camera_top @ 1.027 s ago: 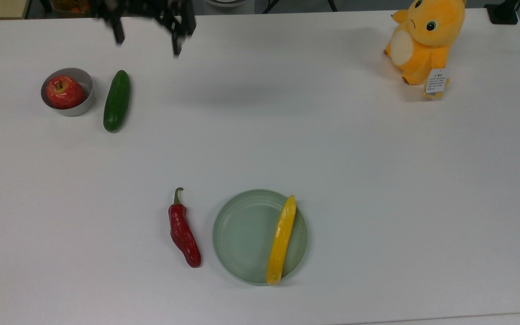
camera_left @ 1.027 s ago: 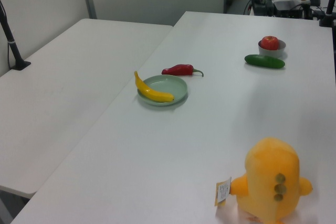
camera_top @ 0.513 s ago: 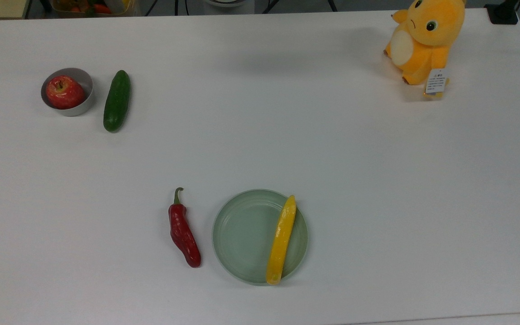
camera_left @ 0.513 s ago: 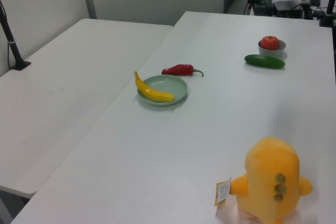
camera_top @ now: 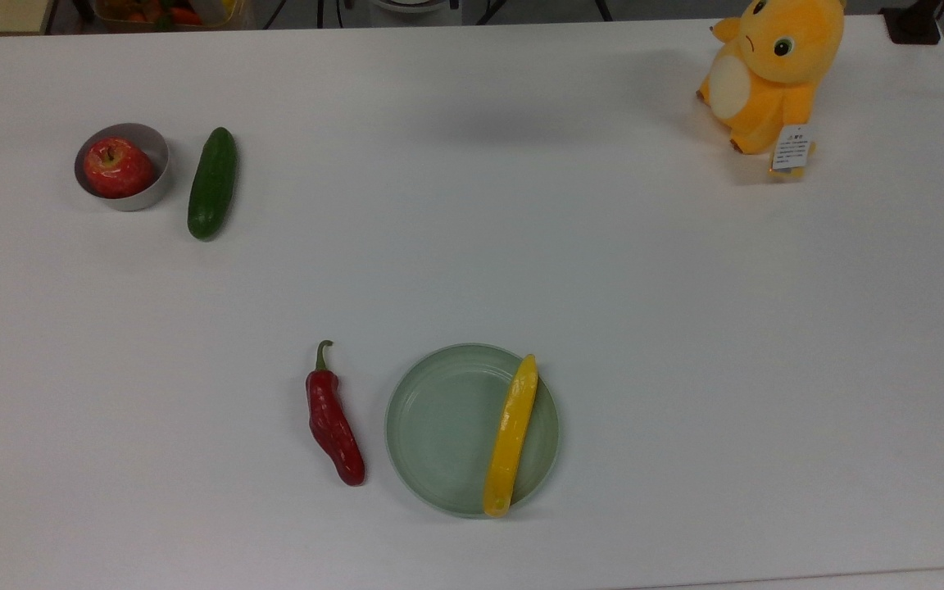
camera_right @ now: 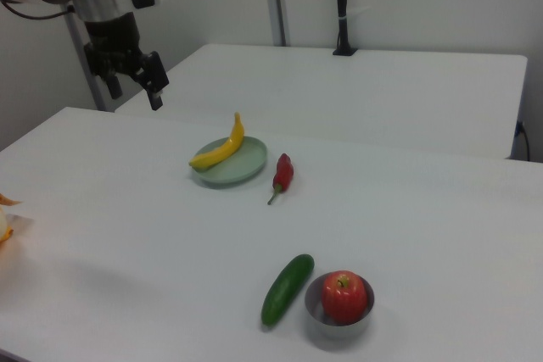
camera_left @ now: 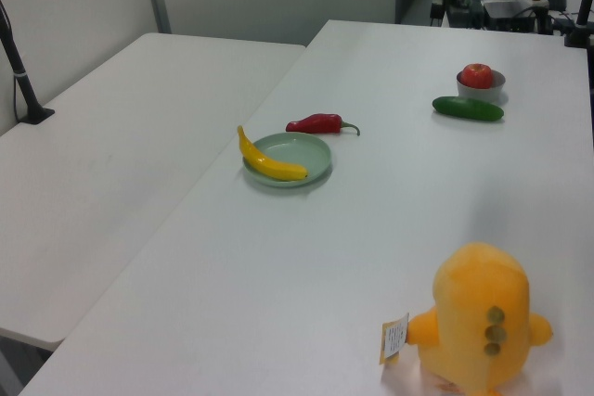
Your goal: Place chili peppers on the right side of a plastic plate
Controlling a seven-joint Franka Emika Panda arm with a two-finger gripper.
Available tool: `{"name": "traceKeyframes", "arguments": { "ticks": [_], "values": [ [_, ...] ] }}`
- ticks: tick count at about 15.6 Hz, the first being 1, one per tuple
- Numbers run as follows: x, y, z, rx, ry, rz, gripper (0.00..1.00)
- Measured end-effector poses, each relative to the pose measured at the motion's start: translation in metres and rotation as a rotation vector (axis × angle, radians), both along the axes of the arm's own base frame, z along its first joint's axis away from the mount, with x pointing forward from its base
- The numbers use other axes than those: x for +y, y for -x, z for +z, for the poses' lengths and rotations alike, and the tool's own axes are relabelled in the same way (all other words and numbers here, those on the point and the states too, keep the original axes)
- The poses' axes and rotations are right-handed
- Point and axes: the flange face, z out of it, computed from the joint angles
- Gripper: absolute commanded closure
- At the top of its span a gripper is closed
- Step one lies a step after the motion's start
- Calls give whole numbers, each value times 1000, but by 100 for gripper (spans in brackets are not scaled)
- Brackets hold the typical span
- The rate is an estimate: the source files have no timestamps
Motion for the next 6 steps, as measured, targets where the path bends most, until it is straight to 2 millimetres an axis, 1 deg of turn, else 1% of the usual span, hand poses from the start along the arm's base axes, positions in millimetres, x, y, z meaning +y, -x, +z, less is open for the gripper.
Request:
{"name": "traceKeyframes", "arguments": {
  "ticks": [3, 6],
  "values": [
    [-3, -5, -5, -27, 6, 73, 0],
    [-3, -5, -7, -27, 9, 99, 0]
  ]
}}
